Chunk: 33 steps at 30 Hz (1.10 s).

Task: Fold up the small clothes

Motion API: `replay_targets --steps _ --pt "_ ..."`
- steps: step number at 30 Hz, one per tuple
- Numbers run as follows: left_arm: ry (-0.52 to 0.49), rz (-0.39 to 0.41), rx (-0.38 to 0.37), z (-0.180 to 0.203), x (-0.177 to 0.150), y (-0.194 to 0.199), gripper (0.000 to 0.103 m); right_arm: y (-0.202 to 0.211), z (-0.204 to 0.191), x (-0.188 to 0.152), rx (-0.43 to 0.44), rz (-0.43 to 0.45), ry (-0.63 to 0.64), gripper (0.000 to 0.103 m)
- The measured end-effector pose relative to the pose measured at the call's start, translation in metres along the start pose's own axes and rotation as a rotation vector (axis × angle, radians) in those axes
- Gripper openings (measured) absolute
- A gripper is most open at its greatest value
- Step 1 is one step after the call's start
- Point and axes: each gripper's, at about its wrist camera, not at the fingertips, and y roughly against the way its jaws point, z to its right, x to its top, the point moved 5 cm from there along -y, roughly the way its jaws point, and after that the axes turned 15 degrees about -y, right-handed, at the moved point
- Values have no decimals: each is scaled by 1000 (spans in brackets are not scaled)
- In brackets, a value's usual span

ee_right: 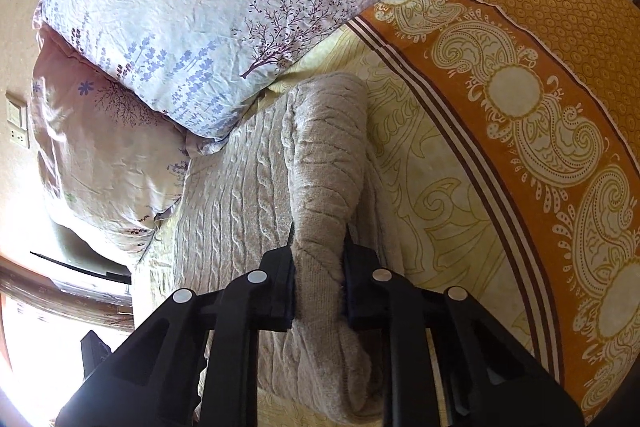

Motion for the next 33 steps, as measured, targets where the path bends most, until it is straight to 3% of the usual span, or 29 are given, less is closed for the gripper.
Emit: replay_targets --steps 11,18,20,24,30,33 --pt "33 -8 -20 -1 1 0 18 -3 -6 5 -11 8 44 13" --pt "75 49 -16 -11 9 19 12 30 -68 17 76 140 257 12" --pt "101 44 -23 -14 5 19 12 21 -63 16 9 133 288 12" --pt "129 -4 -57 -10 -7 11 12 -15 -9 14 -121 12 164 12" --pt "209 -49 -90 -18 -20 2 6 -16 6 11 -77 -15 84 14" --pt "144 -10 -58 -11 -13 14 10 -11 1 15 -59 -12 77 25"
